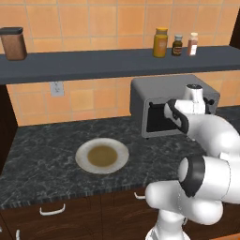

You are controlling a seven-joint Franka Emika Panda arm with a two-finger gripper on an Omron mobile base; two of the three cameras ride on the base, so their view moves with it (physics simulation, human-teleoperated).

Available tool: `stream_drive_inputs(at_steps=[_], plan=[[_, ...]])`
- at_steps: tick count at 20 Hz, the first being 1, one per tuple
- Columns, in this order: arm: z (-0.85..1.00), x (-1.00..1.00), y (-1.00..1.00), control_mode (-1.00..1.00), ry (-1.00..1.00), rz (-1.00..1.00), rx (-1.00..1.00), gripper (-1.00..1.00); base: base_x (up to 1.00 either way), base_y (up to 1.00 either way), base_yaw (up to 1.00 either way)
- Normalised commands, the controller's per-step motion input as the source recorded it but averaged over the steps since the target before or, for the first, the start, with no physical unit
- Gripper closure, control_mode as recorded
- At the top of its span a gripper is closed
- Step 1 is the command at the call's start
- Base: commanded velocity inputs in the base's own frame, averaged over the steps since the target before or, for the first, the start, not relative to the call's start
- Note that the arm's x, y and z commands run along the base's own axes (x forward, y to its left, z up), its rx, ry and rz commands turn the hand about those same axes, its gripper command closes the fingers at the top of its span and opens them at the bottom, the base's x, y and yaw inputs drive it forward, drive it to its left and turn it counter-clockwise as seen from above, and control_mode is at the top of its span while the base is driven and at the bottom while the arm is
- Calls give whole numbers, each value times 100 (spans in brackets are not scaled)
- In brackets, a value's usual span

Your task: Pick up the kebab skewer and baguette bread, and place them inside the toaster oven. Close the toaster oven door and start by setting the timer.

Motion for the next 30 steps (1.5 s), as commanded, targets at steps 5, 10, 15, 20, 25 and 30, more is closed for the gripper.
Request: stream_drive_inputs(at_steps=[5,10,15,20,25,30], plan=[[34,-90,-36,-100,-10,4,0,-100,0,0,0],[50,-66,-58,-100,-23,31,-3,-100,0,0,0],[37,-35,-88,-100,-27,50,-11,-100,0,0,0],[27,-15,-82,-100,-26,62,-20,-100,0,0,0],[6,0,-53,-100,-37,49,-30,-100,0,0,0],[2,23,2,-100,-24,13,-38,-100,0,0,0]])
